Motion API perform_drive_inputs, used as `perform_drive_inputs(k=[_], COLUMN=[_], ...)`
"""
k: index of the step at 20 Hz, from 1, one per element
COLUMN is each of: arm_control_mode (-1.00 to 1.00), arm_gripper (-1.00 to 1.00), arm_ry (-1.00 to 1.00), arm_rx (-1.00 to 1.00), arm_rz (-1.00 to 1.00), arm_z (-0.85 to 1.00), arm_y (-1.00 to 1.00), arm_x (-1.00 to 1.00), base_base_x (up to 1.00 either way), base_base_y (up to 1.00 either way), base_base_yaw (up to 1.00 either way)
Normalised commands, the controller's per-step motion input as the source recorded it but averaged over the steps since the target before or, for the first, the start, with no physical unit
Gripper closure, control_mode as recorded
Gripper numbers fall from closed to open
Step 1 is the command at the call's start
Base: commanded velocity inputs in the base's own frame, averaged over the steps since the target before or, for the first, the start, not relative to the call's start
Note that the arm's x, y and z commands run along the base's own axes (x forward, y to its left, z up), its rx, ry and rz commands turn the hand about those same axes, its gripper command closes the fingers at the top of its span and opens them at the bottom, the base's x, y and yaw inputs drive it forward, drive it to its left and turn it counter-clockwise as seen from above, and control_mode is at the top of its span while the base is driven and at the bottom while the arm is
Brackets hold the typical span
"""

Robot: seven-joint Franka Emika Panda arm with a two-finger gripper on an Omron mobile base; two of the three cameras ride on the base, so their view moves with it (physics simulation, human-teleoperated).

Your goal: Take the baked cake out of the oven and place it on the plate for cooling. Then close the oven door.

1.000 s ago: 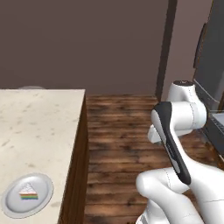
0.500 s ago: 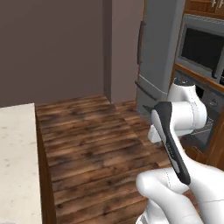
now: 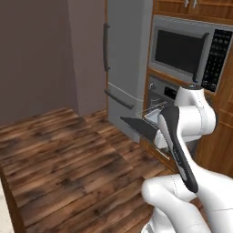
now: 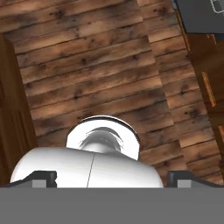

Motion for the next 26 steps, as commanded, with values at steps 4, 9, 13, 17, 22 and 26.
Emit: perform_drive_inputs(k=[4, 9, 13, 17, 22, 26], arm_control_mode=[1.0, 1.0, 1.0, 1.0, 1.0, -1.0], arm_gripper=[-1.0, -1.0, -1.0, -1.0, -1.0, -1.0], arm_ry=[0.0, 0.0, 0.0, 0.0, 0.0, -0.04], arm_rx=[0.0, 0.0, 0.0, 0.0, 0.0, 0.0], arm_rz=[0.0, 0.0, 0.0, 0.0, 0.0, -0.1], arm_z=[0.0, 0.0, 0.0, 0.0, 0.0, -0.11], arm_y=[0.0, 0.0, 0.0, 0.0, 0.0, 0.0], arm_x=[0.0, 0.0, 0.0, 0.0, 0.0, 0.03], base_base_x=[0.77, 0.74, 0.7, 0.68, 0.59, 0.2], base_base_y=[0.0, 0.0, 0.1, 0.14, 0.16, 0.0], base_base_yaw=[-0.4, -0.37, -0.37, -0.38, -0.39, -0.2])
